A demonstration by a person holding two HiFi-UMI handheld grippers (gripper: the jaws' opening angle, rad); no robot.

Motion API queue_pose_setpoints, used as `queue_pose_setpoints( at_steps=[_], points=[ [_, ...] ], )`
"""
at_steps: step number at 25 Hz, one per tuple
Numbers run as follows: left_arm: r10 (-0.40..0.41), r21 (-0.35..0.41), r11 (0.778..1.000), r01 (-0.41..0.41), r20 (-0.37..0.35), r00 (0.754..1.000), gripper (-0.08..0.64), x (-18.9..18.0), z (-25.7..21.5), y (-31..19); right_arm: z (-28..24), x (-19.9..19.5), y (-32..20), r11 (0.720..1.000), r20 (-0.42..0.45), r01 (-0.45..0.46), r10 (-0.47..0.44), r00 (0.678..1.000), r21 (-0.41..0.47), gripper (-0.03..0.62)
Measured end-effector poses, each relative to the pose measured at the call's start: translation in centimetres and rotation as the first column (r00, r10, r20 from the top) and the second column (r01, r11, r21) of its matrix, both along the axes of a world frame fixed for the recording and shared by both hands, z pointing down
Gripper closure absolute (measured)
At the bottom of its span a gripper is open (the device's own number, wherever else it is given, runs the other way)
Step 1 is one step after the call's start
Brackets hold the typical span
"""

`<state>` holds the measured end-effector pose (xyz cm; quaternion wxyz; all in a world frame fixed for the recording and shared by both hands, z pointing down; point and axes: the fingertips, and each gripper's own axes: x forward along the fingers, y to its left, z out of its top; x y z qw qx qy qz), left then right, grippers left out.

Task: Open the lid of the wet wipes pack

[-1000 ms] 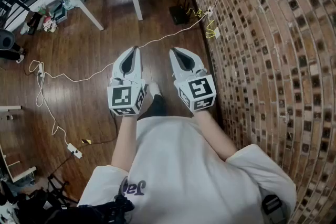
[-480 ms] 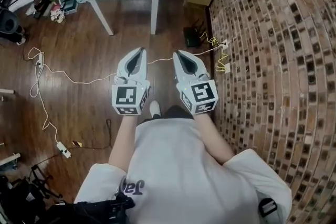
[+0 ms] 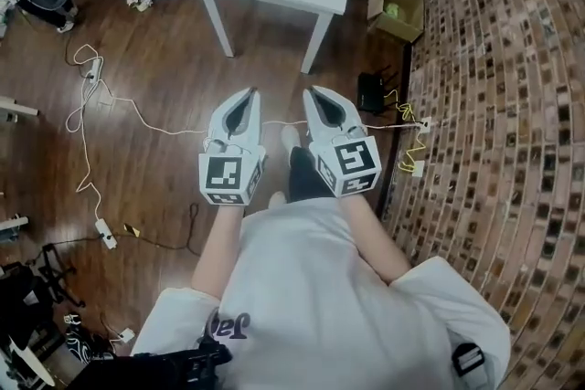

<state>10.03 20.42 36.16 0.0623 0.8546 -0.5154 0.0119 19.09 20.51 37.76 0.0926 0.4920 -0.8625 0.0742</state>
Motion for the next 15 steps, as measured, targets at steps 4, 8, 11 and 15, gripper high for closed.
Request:
queue_pose_setpoints(
  at_steps=[4, 8, 11, 15],
  points=[
    [-0.155, 0.054, 0.987, 0.153, 0.043, 0.987, 0.545, -3.1, -1.8, -7.2, -1.1, -1.9, -8.6, 0.995, 0.020, 0.091, -0.092, 0.996, 0.037, 0.607],
    [-0.238, 0.088, 0.969, 0.233, 0.063, 0.969, 0.545, -4.6, -4.8, -13.7, -4.6, -3.4, -16.5, 0.981, 0.026, 0.157, -0.161, 0.987, 0.113, 0.607],
    [-0.269, 0.101, 0.961, 0.258, 0.107, 0.957, 0.546, -5.0, -5.2, -17.2, -5.2, -4.9, -20.3, 0.971, 0.037, 0.209, -0.215, 0.976, 0.120, 0.607],
    [-0.292, 0.103, 0.954, 0.281, 0.114, 0.950, 0.546, -5.4, -4.6, -20.2, -3.7, -6.5, -23.4, 0.959, 0.043, 0.270, -0.274, 0.961, 0.083, 0.607]
  ],
)
